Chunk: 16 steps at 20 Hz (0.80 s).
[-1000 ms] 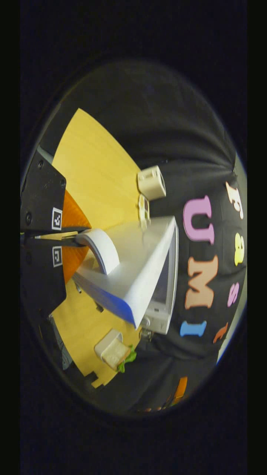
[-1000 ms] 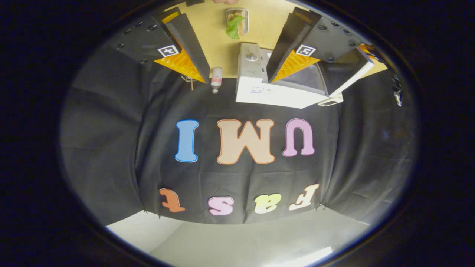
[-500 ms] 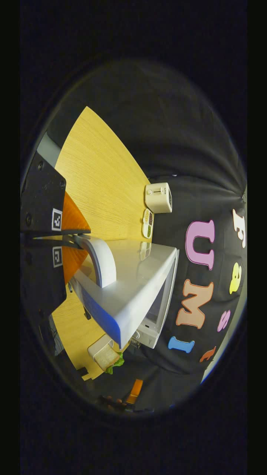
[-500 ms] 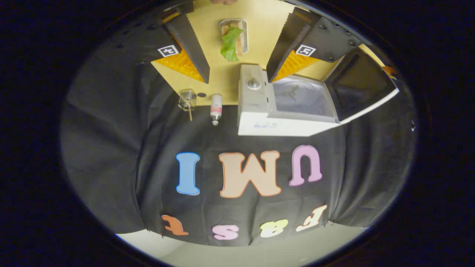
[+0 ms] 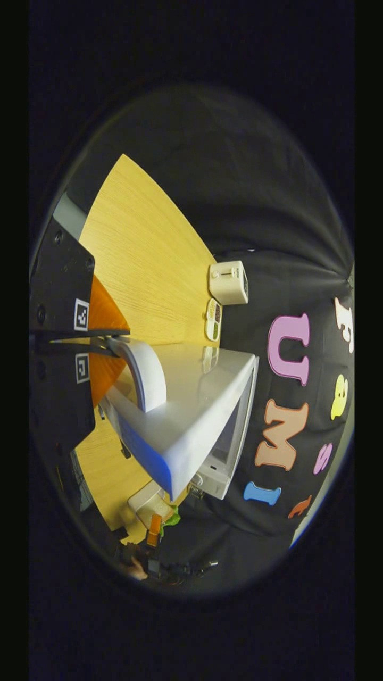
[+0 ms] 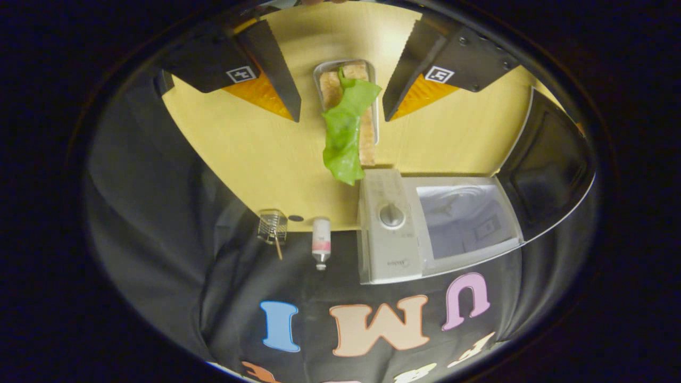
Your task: Open the microwave oven with the left hand, put the food in, and close the microwave oven.
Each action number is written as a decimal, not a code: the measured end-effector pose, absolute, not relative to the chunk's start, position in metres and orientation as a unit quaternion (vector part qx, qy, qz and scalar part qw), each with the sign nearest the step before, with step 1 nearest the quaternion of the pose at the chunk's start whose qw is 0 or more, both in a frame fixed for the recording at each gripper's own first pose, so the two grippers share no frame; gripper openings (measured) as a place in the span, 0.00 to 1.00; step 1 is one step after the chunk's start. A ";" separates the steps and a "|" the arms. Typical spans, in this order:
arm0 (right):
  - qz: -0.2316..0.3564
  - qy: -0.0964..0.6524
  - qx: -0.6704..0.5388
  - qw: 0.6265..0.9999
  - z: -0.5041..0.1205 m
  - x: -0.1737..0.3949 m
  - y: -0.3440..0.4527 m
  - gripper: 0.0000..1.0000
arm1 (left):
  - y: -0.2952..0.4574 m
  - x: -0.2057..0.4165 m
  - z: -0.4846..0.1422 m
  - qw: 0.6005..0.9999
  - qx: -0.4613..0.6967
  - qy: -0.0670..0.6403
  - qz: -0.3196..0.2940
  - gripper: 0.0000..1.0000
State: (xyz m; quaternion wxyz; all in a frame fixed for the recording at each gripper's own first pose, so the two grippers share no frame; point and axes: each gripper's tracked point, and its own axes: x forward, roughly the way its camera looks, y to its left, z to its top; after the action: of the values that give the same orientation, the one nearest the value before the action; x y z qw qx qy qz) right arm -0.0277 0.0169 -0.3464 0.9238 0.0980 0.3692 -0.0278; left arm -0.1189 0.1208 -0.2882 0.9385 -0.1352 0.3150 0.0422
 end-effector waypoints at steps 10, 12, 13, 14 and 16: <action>0.001 0.391 0.111 0.914 -0.353 -0.030 0.042 0.39 | 0.116 -0.120 -0.289 0.937 -0.142 0.318 0.039 0.36; 0.013 0.391 0.107 0.914 -0.352 -0.030 0.044 0.39 | 0.107 -0.118 -0.290 0.938 -0.136 0.319 0.026 0.66; 0.018 0.391 0.108 0.914 -0.352 -0.031 0.046 0.33 | 0.104 -0.115 -0.289 0.939 -0.125 0.318 0.024 0.68; 0.023 0.394 0.109 0.912 -0.352 -0.031 0.046 0.28 | 0.105 -0.116 -0.289 0.941 -0.116 0.317 0.024 0.77; 0.022 0.390 0.112 0.914 -0.346 -0.030 0.042 0.34 | 0.105 -0.116 -0.285 0.942 -0.114 0.315 0.022 0.82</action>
State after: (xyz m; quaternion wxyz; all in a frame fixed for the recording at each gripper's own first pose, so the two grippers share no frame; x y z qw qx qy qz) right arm -0.0304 0.0420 -0.3462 0.9138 0.1125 0.3898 0.0217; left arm -0.1163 0.1048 -0.2849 0.9419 -0.1144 0.3151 0.0221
